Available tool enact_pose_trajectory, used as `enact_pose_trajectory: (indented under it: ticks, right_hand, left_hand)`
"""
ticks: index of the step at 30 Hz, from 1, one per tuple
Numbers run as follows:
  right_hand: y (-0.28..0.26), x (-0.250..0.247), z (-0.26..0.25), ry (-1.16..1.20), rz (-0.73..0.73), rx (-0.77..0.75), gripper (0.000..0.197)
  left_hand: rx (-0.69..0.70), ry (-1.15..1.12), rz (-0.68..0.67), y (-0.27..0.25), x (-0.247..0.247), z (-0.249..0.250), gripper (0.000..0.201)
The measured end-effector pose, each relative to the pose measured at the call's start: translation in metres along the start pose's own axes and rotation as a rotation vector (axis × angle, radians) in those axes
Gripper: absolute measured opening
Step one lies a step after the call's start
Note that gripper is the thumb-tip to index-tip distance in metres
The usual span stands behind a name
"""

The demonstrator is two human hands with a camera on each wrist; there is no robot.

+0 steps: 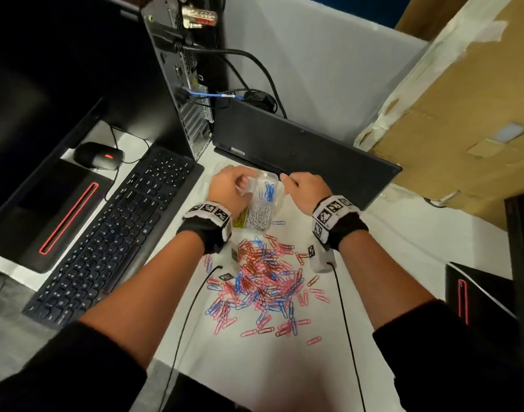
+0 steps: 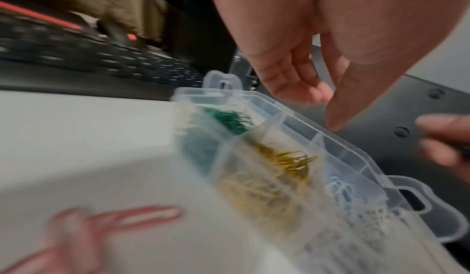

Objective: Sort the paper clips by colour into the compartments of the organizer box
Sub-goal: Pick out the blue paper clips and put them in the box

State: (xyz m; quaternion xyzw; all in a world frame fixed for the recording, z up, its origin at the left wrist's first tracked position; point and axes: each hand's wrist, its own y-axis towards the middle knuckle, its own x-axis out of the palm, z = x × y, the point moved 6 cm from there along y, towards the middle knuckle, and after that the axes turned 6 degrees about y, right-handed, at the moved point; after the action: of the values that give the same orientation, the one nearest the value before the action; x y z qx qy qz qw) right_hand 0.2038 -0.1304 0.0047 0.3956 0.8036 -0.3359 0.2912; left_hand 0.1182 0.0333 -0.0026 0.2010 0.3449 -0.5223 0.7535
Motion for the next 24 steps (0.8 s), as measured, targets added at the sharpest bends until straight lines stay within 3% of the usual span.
enact_pose_trajectory:
  ticks: [3, 7, 10, 14, 24]
  right_hand:
    - [0.014, 0.014, -0.017, -0.094, 0.004, -0.089, 0.032]
    - [0.026, 0.030, -0.032, -0.361, 0.008, -0.143, 0.025]
    - [0.028, 0.038, -0.035, -0.527, -0.015, -0.129, 0.025]
    - [0.032, 0.041, -0.048, -0.550, 0.009, -0.151, 0.026]
    - [0.025, 0.049, -0.056, -0.505, -0.080, -0.210, 0.027]
  left_hand:
    - [-0.043, 0.000, 0.086, -0.028, -0.016, -0.022, 0.030]
    - [-0.243, -0.004, 0.196, -0.070, -0.031, -0.065, 0.022]
    - [-0.421, -0.023, 0.172, -0.098, -0.026, -0.084, 0.012]
    - [-0.459, -0.028, 0.197, -0.115, -0.022, -0.089, 0.013]
    - [-0.399, 0.085, -0.093, -0.114, 0.015, -0.064, 0.023]
